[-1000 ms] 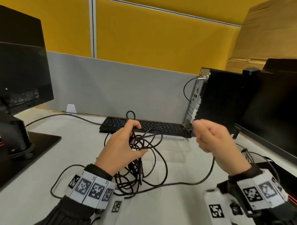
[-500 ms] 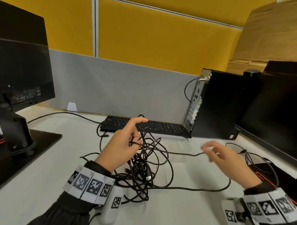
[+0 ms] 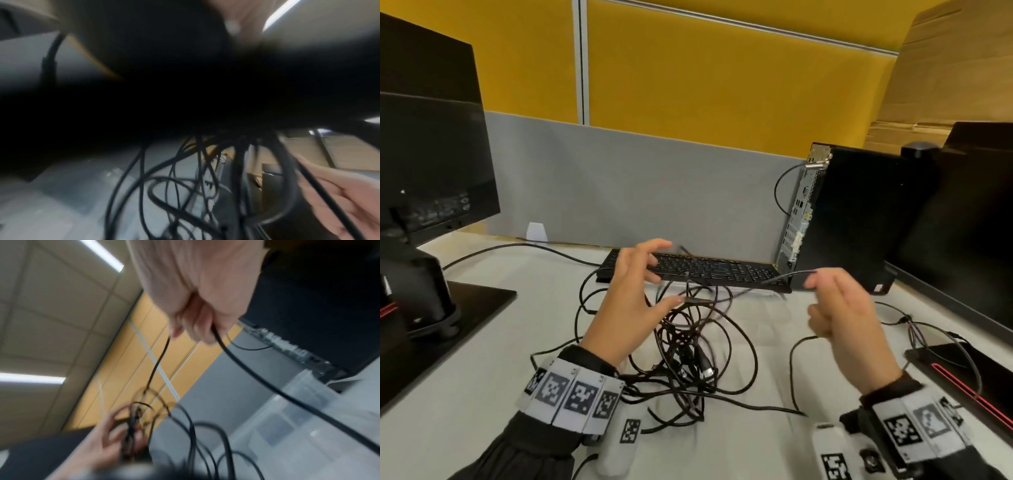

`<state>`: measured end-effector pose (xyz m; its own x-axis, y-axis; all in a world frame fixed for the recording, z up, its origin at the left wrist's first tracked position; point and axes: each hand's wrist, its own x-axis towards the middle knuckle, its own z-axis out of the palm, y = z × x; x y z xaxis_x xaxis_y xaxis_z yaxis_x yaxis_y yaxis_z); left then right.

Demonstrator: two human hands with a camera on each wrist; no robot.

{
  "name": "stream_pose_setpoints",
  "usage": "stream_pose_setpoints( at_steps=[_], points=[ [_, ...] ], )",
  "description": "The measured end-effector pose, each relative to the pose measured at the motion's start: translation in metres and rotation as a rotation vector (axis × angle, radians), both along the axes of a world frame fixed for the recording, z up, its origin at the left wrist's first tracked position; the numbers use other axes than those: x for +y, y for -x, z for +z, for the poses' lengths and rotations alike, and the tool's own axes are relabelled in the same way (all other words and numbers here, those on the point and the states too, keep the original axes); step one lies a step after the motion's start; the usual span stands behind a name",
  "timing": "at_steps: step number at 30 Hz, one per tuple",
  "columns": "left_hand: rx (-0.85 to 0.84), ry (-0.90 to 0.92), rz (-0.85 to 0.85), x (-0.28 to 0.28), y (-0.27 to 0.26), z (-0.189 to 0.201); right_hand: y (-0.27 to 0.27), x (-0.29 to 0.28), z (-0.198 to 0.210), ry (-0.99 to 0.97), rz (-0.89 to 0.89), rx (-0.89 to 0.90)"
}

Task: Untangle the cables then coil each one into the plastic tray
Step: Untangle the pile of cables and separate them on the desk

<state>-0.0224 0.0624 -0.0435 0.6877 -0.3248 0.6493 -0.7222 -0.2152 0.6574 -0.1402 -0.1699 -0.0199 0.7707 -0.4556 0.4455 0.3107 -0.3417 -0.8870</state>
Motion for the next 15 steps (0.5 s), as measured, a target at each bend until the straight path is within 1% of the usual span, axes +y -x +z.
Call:
stream_pose_setpoints(
  at_steps=[1,3,5,6,8,9,10,11,12,13,14,15],
  points=[
    [0.034,-0.005,-0.013,0.004,-0.004,-0.001,0.002,-0.008,0.001,-0.087,-0.054,-0.050],
    [0.109,-0.001,-0.053,0.006,-0.007,-0.001,0.004,-0.019,0.002,-0.188,-0.156,-0.114],
    [0.131,-0.071,-0.081,0.004,-0.003,0.000,0.005,-0.027,0.000,-0.281,-0.240,-0.169],
    [0.136,-0.143,-0.107,0.003,0.000,0.000,0.005,-0.032,0.000,-0.344,-0.279,-0.194],
    [0.208,-0.313,-0.193,0.003,0.002,-0.003,0.007,-0.043,0.003,-0.473,-0.347,-0.230],
    [0.252,-0.401,-0.222,0.004,0.000,-0.005,0.008,-0.051,0.006,-0.510,-0.392,-0.235],
    [0.283,-0.488,-0.227,0.006,-0.002,-0.007,0.010,-0.060,0.008,-0.504,-0.440,-0.232],
    [0.299,-0.554,-0.215,0.007,-0.003,-0.008,0.013,-0.070,0.008,-0.423,-0.495,-0.213],
    [0.305,-0.595,-0.185,0.007,-0.004,-0.009,0.017,-0.079,0.007,-0.259,-0.543,-0.169],
    [0.298,-0.623,-0.141,0.007,-0.004,-0.010,0.019,-0.089,0.005,-0.047,-0.573,-0.083],
    [0.284,-0.641,-0.095,0.005,-0.004,-0.009,0.023,-0.096,0.003,0.164,-0.567,0.045],
    [0.270,-0.657,-0.049,0.004,-0.004,-0.009,0.026,-0.102,0.000,0.348,-0.522,0.204]
  ],
)
